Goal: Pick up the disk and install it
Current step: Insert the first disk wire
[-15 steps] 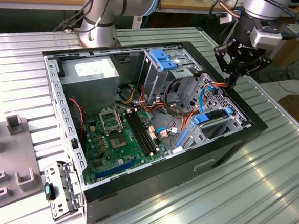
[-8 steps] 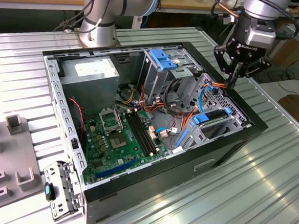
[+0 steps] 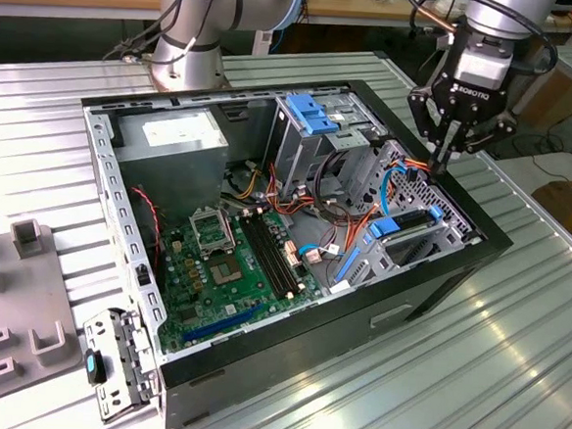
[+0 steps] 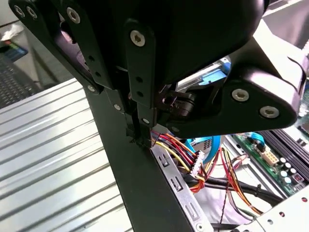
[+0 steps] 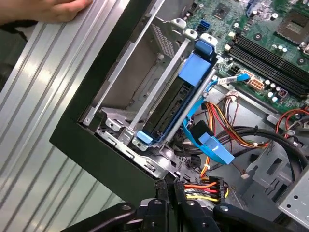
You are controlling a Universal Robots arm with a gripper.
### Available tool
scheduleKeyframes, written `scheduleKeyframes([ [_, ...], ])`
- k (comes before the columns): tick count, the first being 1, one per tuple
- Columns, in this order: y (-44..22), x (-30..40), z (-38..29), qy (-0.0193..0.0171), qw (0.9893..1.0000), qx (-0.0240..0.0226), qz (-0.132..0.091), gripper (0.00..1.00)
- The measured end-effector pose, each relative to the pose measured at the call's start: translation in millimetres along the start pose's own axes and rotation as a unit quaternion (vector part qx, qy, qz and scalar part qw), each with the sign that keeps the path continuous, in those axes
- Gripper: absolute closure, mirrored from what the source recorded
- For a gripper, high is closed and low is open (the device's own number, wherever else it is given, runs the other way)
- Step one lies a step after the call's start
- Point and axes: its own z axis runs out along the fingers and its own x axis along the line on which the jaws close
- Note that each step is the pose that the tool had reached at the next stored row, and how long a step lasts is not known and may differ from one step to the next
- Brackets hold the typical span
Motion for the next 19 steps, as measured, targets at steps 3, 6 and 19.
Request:
scheduleKeyframes([
  [3, 0.0, -0.1, 0.6, -0.0006, 0.9995, -0.0059, 0.031, 0.83],
  [6, 0.0, -0.2, 1.3, -0.0012, 0.9981, -0.0115, 0.060, 0.83],
  [19, 7.4, 3.3, -1.7, -0.0009, 0.9923, -0.0233, 0.122, 0.83],
])
